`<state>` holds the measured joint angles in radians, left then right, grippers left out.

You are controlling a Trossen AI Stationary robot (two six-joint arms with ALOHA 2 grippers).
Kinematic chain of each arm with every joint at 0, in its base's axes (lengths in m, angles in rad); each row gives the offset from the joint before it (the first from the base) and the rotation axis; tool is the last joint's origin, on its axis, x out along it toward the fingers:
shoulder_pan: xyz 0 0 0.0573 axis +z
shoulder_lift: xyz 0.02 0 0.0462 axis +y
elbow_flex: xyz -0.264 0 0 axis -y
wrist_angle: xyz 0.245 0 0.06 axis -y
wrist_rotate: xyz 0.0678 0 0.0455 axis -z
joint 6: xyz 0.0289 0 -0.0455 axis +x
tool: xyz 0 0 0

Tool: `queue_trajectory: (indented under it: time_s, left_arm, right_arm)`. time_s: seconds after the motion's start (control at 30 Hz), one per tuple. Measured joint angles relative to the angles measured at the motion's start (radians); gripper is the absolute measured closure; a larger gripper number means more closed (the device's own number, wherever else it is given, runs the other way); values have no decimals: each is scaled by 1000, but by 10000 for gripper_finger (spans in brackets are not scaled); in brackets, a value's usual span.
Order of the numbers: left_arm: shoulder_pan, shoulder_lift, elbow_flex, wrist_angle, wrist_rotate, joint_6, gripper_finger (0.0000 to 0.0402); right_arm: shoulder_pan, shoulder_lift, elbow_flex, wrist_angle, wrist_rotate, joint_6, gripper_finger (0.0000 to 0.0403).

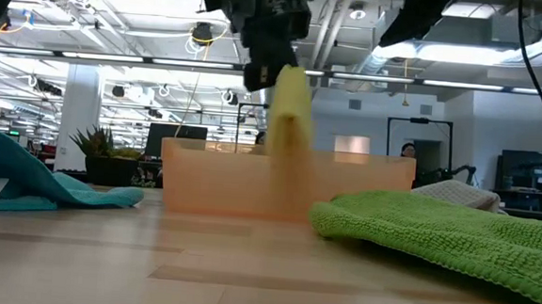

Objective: Sort microfiber towel by color & place in baskets
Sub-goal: Put the yellow towel into the orange bin

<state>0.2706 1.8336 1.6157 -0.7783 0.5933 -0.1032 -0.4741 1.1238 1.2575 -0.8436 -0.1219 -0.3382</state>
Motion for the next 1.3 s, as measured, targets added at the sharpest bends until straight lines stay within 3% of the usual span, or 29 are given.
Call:
queue_trajectory:
  time_s: [0.27,0.53,0.63,0.83,1.1,1.3]
  left_arm:
    - [4,0,0,175,80,-39,401]
    - [1,39,3,145,112,13,401]
    - [0,70,1,59,99,17,401]
    - [0,92,0,-47,10,71,401]
    - [0,95,1,-138,-176,186,401]
    - [0,99,1,-194,-217,294,401]
  right_arm:
    - [-15,0,0,0,0,0,236]
    - [-14,0,0,-1,0,0,236]
    - [-14,0,0,-1,0,0,237]
    - [-10,0,0,-16,-19,-1,235]
    - [-10,0,0,-25,-179,-1,239]
    - [-10,0,0,-25,-194,0,240]
